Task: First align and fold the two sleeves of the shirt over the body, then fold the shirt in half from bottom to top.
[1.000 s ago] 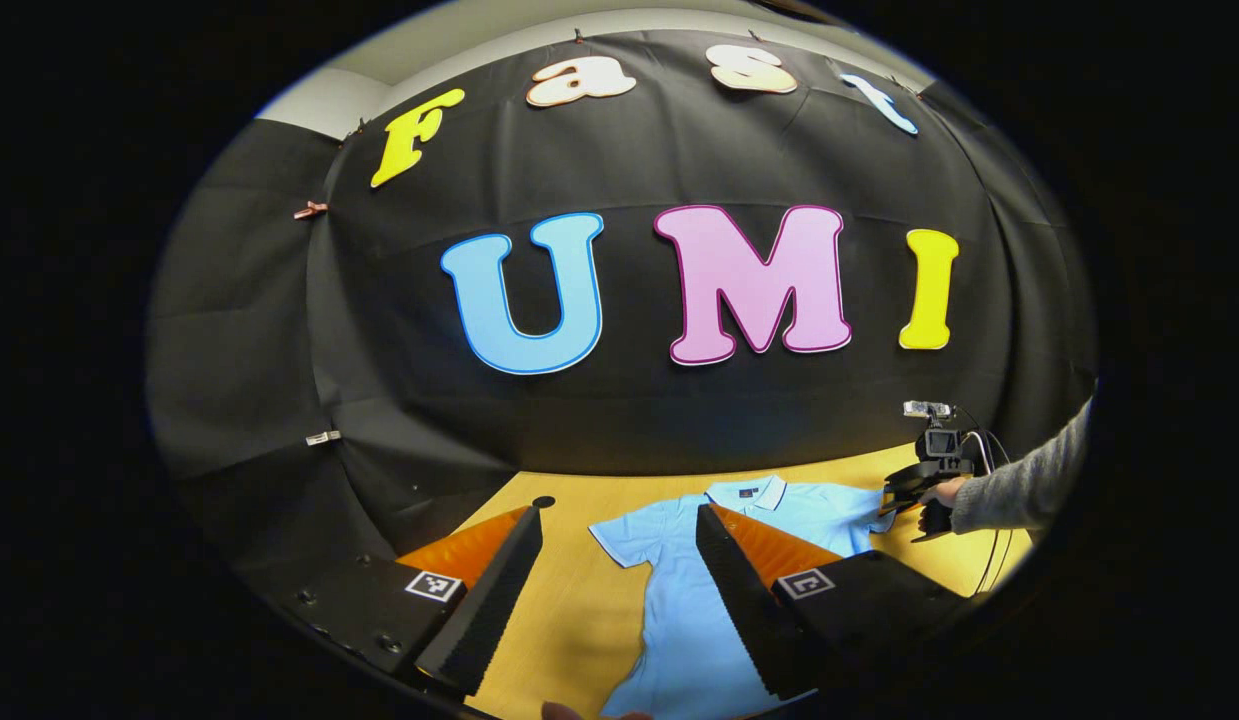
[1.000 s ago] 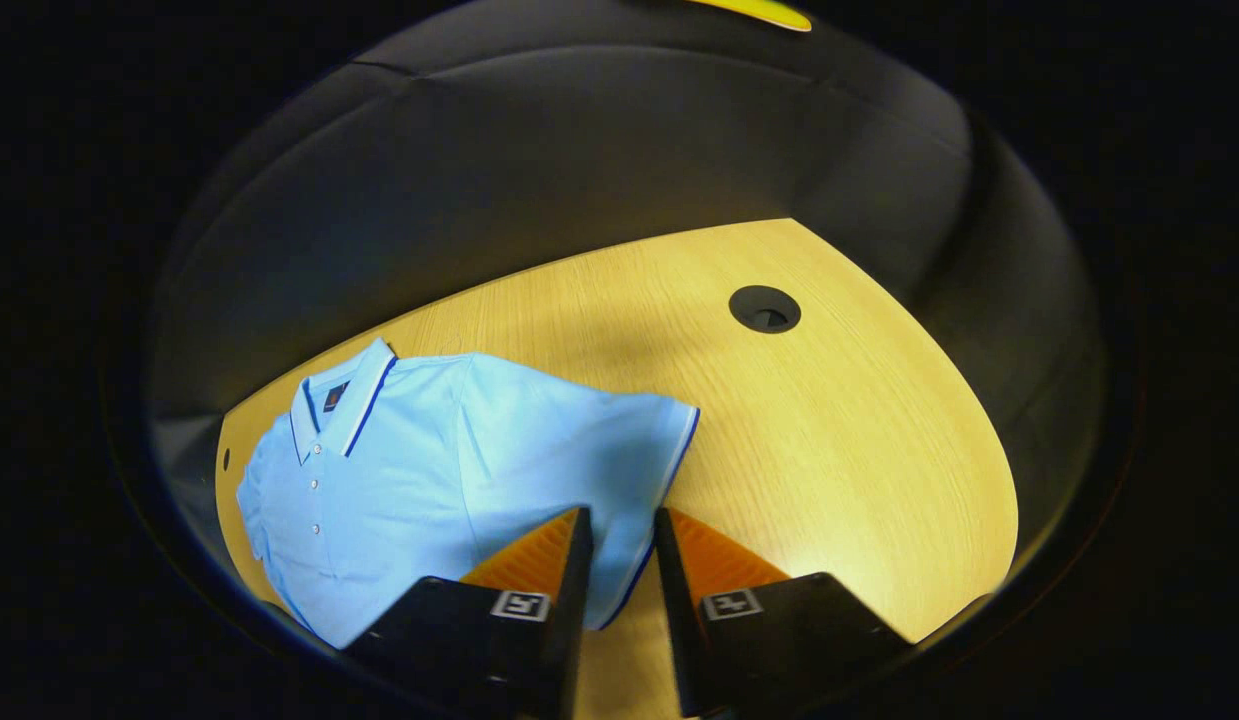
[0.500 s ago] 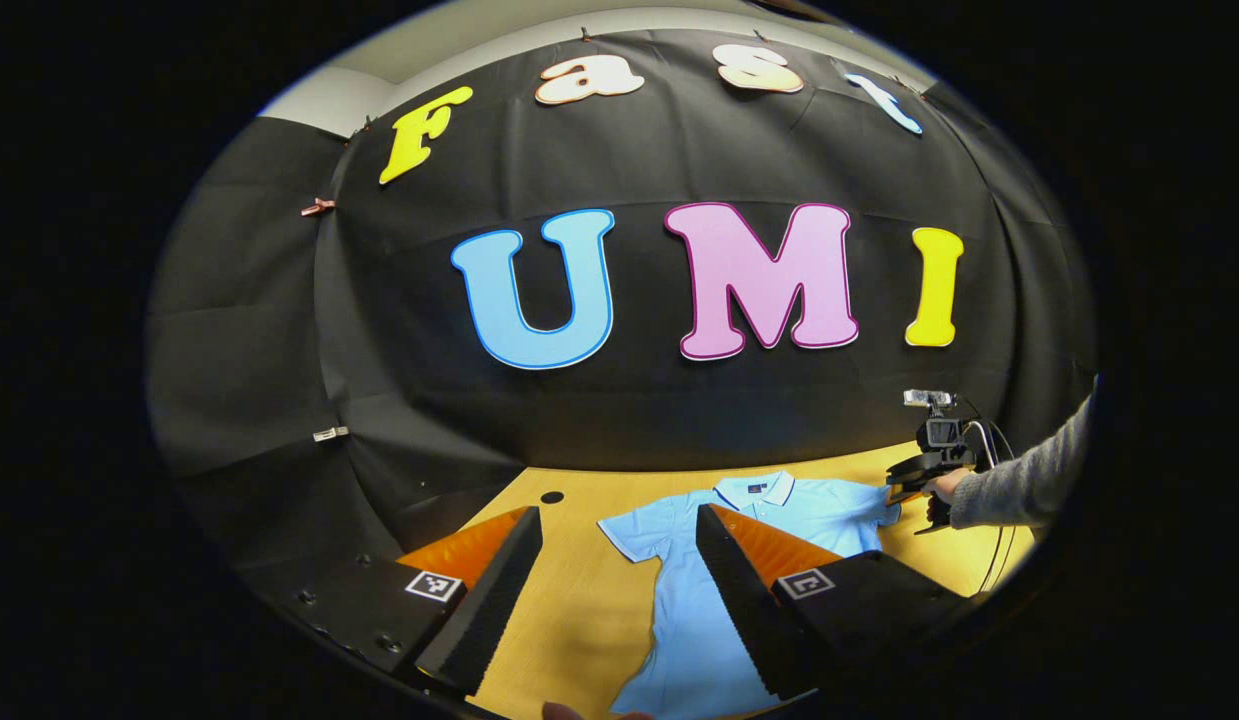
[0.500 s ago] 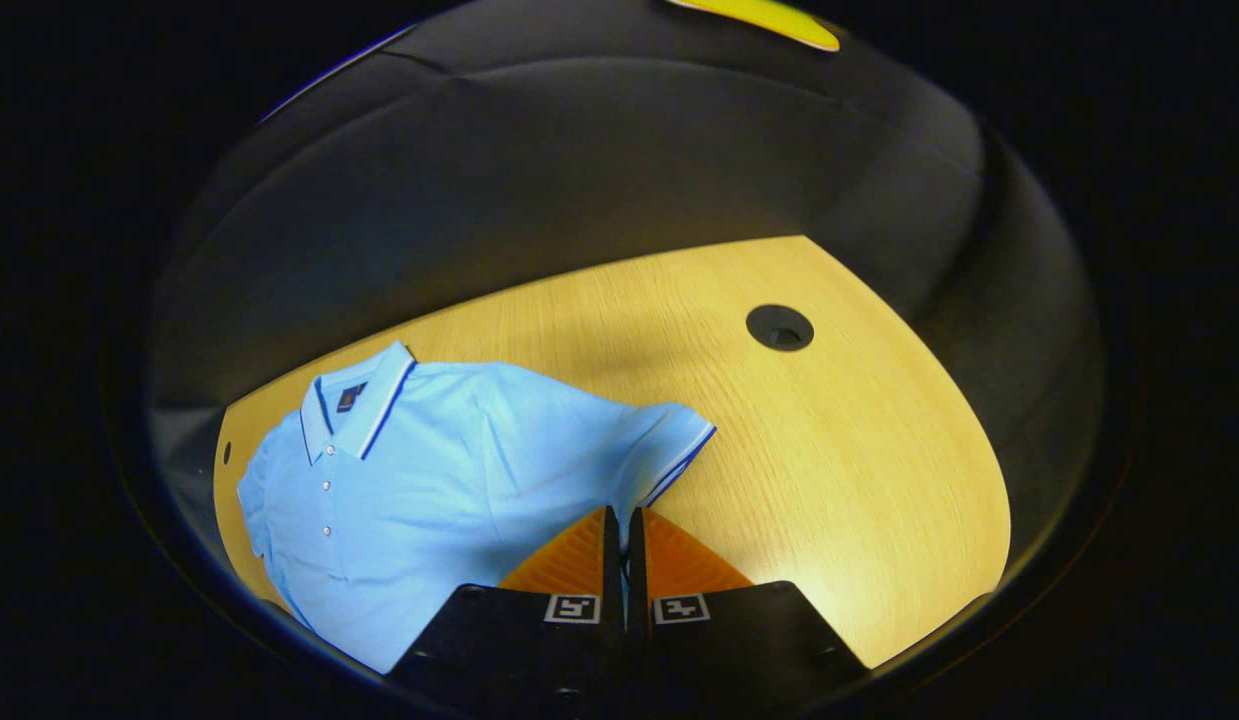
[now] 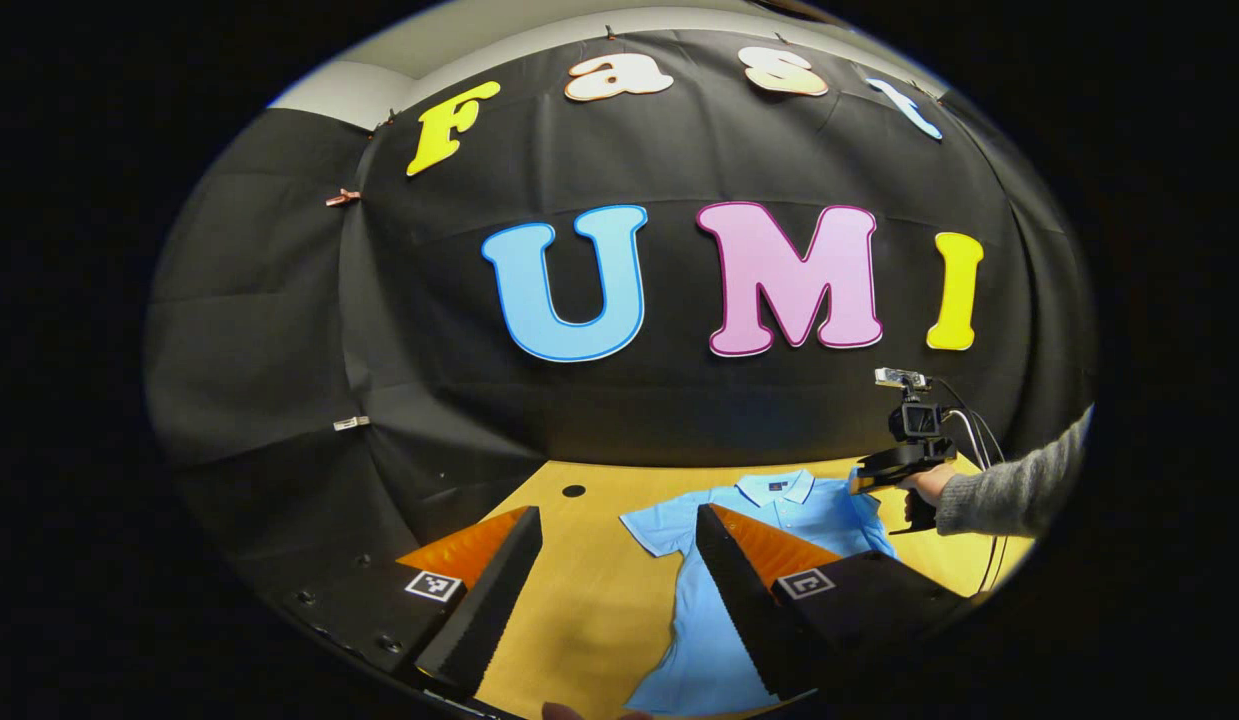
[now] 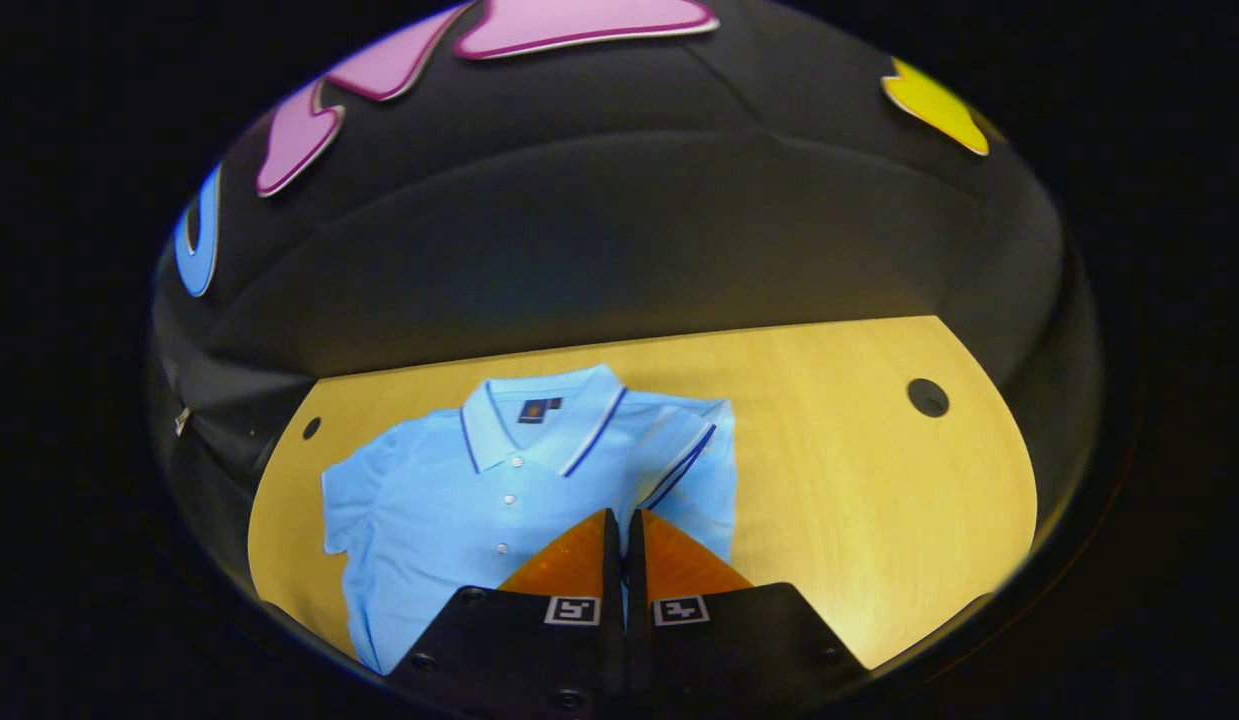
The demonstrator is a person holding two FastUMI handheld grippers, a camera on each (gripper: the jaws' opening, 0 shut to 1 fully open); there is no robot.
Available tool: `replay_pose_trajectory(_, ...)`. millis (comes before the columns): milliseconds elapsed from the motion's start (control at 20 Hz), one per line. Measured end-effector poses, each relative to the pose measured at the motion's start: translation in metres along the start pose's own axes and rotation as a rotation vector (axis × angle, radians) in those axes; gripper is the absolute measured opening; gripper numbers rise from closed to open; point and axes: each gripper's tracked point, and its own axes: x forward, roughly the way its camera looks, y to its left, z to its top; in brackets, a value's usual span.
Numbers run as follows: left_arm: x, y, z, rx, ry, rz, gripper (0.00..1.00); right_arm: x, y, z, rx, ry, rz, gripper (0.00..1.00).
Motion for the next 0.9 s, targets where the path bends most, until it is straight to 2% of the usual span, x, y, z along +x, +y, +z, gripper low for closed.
replay_pose_trajectory(300, -0.014, 0.032, -0.013, -0.021, 0.024, 0.075, 0.99, 0.018, 0.075, -0.031, -0.110, 0.068, 0.093, 0.05)
replay_pose_trajectory(350, -0.016, 0.036, -0.015, -0.022, 0.027, 0.086, 0.99, 0.022, 0.085, -0.037, -0.127, 0.080, 0.102, 0.10)
replay_pose_trajectory(400, -0.018, 0.040, -0.016, -0.023, 0.029, 0.096, 0.99, 0.022, 0.089, -0.040, -0.140, 0.090, 0.109, 0.05)
replay_pose_trajectory(750, -0.024, 0.057, -0.019, -0.028, 0.033, 0.130, 0.99, 0.038, 0.100, -0.067, -0.201, 0.145, 0.087, 0.05)
replay_pose_trajectory(800, -0.022, 0.057, -0.019, -0.028, 0.031, 0.131, 0.99, 0.039, 0.101, -0.069, -0.195, 0.148, 0.092, 0.06)
replay_pose_trajectory(850, -0.022, 0.057, -0.019, -0.028, 0.029, 0.131, 0.99, 0.040, 0.102, -0.071, -0.191, 0.154, 0.098, 0.13)
replay_pose_trajectory(900, -0.022, 0.058, -0.018, -0.029, 0.026, 0.130, 0.99, 0.041, 0.103, -0.071, -0.189, 0.156, 0.097, 0.17)
